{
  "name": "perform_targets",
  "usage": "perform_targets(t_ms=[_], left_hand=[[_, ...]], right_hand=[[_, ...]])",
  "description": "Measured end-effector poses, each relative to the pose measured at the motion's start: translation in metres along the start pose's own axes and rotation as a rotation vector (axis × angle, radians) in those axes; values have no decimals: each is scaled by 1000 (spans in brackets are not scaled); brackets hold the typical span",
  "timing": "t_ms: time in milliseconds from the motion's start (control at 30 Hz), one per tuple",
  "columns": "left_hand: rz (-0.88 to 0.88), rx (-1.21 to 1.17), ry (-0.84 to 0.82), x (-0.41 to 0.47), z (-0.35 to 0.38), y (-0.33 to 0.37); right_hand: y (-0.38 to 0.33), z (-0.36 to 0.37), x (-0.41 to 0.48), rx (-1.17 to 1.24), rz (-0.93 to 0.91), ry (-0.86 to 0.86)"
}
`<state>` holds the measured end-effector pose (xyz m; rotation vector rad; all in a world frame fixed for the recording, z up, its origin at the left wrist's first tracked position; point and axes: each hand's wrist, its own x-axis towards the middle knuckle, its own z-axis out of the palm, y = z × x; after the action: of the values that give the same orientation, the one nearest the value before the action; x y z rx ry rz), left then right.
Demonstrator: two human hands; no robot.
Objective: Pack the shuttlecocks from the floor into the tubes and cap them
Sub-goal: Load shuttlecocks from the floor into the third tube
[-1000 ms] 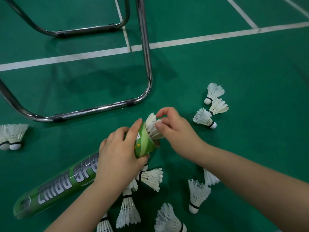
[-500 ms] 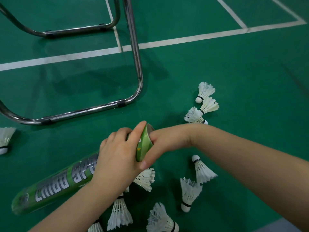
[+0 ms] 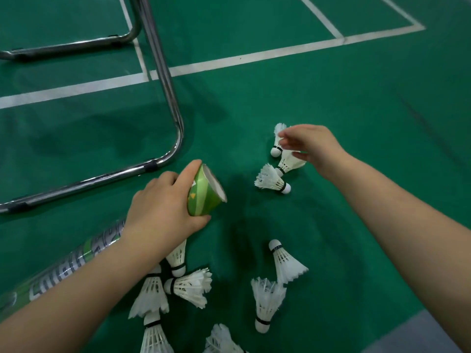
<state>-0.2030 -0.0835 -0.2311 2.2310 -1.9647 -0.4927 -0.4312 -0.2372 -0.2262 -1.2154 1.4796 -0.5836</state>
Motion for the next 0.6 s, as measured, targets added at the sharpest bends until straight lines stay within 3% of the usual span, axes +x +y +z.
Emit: perform_targets(t_ms=[167,333,433,600], left_hand=[[31,27,5,12,10,17],[45,34,0,16,16,28],[48,38,1,13,20,29],[49,20,0,11,21,29]], right_hand=[[61,-27,50,-293,40,306],[94,-15,60,-396,103,213],[99,-10,62,-518,40,203],[86,-21,53,-292,-121,323]])
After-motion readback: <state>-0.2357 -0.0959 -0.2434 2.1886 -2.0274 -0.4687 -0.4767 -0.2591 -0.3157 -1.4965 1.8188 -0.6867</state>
